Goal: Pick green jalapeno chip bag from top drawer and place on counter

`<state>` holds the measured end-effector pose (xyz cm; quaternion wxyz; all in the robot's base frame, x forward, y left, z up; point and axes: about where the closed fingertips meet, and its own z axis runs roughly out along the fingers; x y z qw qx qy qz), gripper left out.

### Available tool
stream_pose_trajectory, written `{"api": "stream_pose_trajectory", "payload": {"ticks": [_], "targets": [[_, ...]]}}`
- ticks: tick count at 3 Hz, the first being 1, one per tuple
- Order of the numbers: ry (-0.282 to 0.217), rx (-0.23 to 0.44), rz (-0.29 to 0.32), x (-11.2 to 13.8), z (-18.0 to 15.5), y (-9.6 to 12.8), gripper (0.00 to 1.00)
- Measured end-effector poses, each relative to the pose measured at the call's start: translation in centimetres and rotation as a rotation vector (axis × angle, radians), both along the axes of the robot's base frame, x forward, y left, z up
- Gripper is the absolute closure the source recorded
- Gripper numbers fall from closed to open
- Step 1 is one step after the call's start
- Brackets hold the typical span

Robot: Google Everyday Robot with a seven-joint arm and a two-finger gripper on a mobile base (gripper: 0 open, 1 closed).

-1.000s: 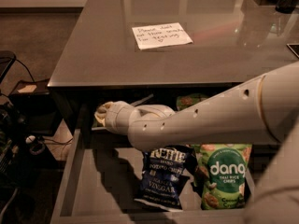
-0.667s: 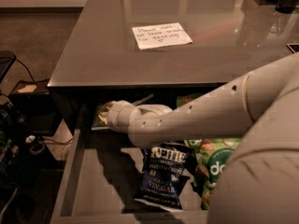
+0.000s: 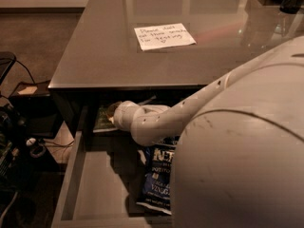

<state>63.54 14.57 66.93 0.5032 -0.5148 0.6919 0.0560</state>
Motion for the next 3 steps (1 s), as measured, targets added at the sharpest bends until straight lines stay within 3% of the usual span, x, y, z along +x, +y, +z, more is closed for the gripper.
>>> {"api": "stream_pose_trajectory", "payload": {"ticks": [1,3], "targets": [[0.007,0.001,-0.019,0.2,-0.2,-0.5,1.00],[0.044,0.004,-0.059,0.6,-1.6,-1.8,0.57]]}}
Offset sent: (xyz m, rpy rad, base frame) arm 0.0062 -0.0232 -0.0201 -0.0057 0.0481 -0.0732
